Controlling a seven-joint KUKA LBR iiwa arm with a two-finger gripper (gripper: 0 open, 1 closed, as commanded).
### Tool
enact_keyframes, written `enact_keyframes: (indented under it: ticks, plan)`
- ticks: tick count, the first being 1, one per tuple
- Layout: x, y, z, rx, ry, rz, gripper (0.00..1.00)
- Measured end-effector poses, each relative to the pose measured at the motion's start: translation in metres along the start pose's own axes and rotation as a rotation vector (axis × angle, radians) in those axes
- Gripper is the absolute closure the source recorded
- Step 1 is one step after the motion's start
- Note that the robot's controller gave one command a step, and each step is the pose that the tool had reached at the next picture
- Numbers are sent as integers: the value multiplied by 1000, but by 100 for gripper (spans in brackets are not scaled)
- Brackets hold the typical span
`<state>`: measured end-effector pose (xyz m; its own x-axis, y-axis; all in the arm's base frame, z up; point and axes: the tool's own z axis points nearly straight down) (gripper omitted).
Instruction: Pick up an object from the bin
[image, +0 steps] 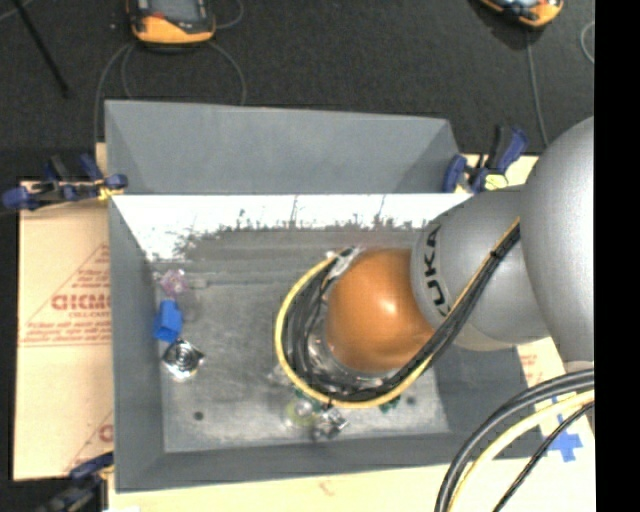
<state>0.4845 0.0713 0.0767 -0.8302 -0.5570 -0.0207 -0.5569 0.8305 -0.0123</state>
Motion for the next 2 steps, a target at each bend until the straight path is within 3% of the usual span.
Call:
enact_keyframes:
  ticks: [1, 2]
  plan:
    - [28, -78, -25, -5, 18, 100, 0]
    - [29, -133, -28, -6, 17, 77, 0]
